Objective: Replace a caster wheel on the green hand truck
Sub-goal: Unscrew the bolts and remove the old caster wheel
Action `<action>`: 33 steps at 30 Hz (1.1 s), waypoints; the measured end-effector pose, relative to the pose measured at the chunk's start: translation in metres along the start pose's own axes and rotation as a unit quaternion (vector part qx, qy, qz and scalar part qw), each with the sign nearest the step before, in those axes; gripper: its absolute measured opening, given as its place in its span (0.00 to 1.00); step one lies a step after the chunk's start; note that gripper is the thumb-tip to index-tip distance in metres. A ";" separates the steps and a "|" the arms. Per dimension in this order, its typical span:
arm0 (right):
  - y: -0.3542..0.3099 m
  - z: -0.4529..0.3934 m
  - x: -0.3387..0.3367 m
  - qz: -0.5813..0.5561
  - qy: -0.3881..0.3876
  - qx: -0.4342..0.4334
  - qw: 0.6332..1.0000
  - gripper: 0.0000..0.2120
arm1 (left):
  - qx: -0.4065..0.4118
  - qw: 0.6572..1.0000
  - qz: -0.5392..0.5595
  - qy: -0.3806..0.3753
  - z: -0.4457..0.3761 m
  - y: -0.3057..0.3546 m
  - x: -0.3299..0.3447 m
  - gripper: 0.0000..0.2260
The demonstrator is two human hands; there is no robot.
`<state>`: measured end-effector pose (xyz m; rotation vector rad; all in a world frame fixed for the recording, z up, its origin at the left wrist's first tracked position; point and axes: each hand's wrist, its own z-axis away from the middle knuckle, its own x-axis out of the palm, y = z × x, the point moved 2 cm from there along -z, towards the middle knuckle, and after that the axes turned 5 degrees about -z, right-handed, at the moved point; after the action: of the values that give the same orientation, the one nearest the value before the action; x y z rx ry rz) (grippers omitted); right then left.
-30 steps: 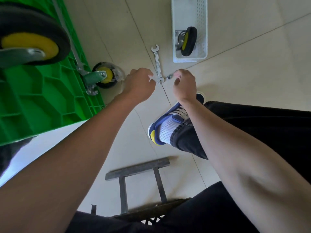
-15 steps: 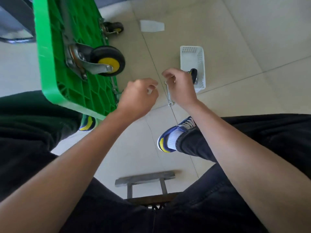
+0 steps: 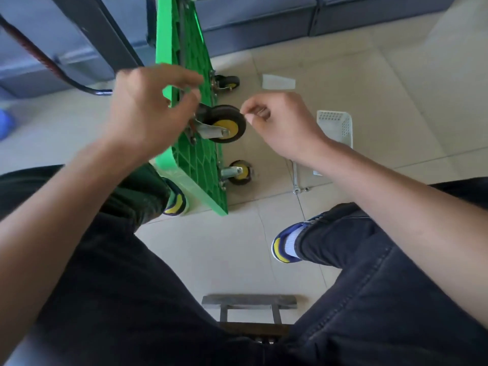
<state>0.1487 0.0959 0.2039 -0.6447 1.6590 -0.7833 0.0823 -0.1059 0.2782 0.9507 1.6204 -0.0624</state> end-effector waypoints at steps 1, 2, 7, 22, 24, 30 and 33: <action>-0.005 -0.002 0.003 0.007 -0.022 -0.003 1.000 0.08 | -0.013 1.000 -0.012 0.003 -0.005 -0.009 -0.004 0.11; -0.008 -0.004 0.006 0.015 -0.043 -0.005 0.999 0.08 | -0.027 0.999 -0.023 0.002 -0.011 -0.019 -0.006 0.11; -0.020 -0.019 0.028 0.016 -0.087 -0.015 0.996 0.07 | -0.077 0.995 -0.037 -0.042 -0.028 -0.056 0.009 0.12; -0.025 -0.053 0.077 -0.114 -0.078 0.102 0.985 0.01 | -0.112 0.990 -0.049 -0.069 -0.027 -0.070 0.035 0.22; -0.024 -0.054 0.079 -0.126 -0.079 0.112 0.982 0.02 | -0.113 0.990 -0.047 -0.072 -0.029 -0.068 0.035 0.21; -0.023 -0.054 0.082 -0.138 -0.086 0.104 0.981 0.02 | -0.116 0.990 -0.034 -0.074 -0.031 -0.069 0.039 0.22; -0.022 -0.052 0.086 -0.138 -0.097 0.098 0.981 0.04 | -0.124 0.990 -0.027 -0.069 -0.030 -0.071 0.038 0.22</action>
<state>0.0798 0.0251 0.1764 -0.7933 1.3110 -1.0346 0.0166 -0.1166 0.2237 0.6974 1.4860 0.0353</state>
